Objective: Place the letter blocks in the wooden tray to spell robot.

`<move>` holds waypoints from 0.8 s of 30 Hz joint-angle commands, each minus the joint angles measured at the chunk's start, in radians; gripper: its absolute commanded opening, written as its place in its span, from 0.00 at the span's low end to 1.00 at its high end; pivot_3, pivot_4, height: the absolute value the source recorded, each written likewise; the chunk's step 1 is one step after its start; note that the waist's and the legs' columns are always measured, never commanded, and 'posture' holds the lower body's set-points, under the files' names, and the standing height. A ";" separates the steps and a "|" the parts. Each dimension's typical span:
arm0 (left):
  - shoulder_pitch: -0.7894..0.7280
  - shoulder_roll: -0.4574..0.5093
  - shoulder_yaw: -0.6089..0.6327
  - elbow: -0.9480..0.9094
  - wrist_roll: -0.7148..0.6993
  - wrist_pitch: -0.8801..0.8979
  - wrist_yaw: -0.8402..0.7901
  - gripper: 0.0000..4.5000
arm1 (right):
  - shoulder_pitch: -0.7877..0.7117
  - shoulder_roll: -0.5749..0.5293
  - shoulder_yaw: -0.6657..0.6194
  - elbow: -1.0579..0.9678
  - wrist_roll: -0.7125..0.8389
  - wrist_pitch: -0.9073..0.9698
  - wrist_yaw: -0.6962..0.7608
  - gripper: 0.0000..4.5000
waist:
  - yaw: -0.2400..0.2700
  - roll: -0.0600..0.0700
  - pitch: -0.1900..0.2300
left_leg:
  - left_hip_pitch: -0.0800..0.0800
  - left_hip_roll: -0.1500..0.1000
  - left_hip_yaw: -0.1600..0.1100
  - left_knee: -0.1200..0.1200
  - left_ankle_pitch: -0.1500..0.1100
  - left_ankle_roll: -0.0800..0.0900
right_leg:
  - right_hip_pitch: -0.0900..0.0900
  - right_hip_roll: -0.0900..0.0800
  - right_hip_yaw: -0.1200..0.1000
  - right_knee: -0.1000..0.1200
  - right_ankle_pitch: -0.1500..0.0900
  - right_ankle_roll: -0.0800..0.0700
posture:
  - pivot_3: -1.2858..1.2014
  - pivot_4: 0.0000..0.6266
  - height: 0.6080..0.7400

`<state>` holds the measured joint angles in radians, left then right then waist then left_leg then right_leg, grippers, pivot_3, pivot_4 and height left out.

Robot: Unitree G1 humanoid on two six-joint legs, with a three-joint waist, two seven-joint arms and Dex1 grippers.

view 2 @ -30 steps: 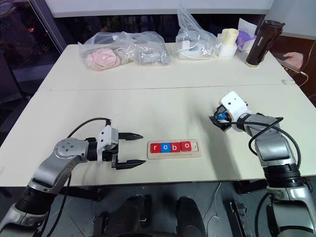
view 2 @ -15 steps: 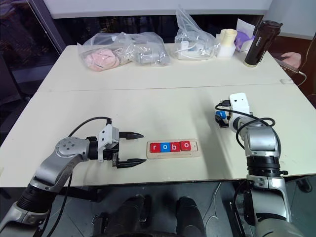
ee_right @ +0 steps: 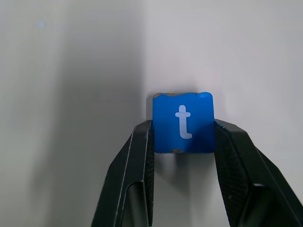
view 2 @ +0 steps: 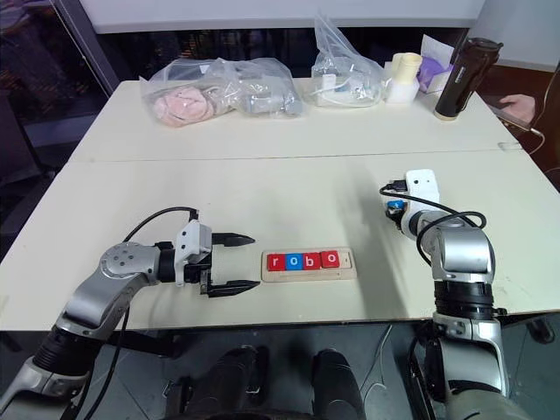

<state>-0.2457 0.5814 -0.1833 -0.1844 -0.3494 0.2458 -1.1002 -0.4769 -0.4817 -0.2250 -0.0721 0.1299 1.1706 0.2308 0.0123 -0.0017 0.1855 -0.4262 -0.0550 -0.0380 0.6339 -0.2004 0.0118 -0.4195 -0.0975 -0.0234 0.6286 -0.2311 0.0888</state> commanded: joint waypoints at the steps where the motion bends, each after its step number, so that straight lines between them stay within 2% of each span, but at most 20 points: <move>1: -0.015 -0.008 -0.002 0.001 0.001 -0.026 -0.008 1.00 | 0.061 0.037 -0.062 -0.253 0.020 0.213 -0.035 0.25 | 0.000 0.000 0.000 | 0.000 0.000 0.000 -0.001 0.000 0.000 | -0.001 0.000 0.000 0.000 0.000 0.000 | 0.52 0.24 0.98; 4: -0.013 -0.009 0.000 0.009 0.002 -0.033 -0.015 1.00 | 0.134 0.100 -0.107 -0.480 0.024 0.419 -0.060 0.25 | 0.000 0.000 0.000 | -0.001 0.000 0.000 -0.002 0.000 0.000 | -0.003 0.000 0.001 0.001 0.000 0.000 | 0.52 0.24 0.98; 9: -0.003 -0.001 0.002 0.003 -0.003 -0.029 -0.022 1.00 | 0.269 0.180 -0.122 -0.660 0.040 0.444 -0.114 0.25 | -0.002 0.000 0.000 | -0.001 0.001 0.000 -0.002 0.000 0.000 | -0.004 0.000 0.001 0.000 -0.001 0.000 | 0.52 0.24 0.98; 14: -0.001 0.005 0.004 0.000 -0.005 -0.026 -0.028 1.00 | 0.314 0.224 -0.127 -0.724 0.074 0.444 -0.148 0.25 | -0.002 0.000 0.000 | -0.001 0.001 0.000 -0.003 0.000 -0.001 | -0.003 -0.001 0.001 -0.001 -0.001 0.000 | 0.52 0.24 0.98; 19: -0.009 0.003 0.005 0.001 -0.006 -0.022 -0.029 1.00 | 0.302 0.207 -0.117 -0.718 0.104 0.444 -0.162 0.25 | -0.006 0.000 0.000 | -0.001 0.001 0.000 -0.004 0.000 -0.001 | -0.004 -0.001 0.001 -0.002 -0.001 0.000 | 0.52 0.24 0.98; 24: -0.012 0.001 0.009 0.002 -0.008 -0.024 -0.029 1.00 | 0.276 0.057 -0.078 -0.696 0.167 0.444 -0.094 0.82 | -0.006 0.000 0.000 | -0.002 0.001 0.001 -0.004 0.000 -0.001 | -0.004 -0.001 0.001 -0.005 -0.001 0.000 | 0.52 0.24 0.98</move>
<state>-0.2486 0.5797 -0.1864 -0.1598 -0.3480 0.2294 -1.1275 -0.1808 -0.3984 -0.3035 -0.7576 0.2687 1.6075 0.1142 0.0065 -0.0014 0.1856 -0.4289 -0.0542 -0.0371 0.6295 -0.2008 0.0112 -0.4232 -0.0987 -0.0225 0.6236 -0.2317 0.0888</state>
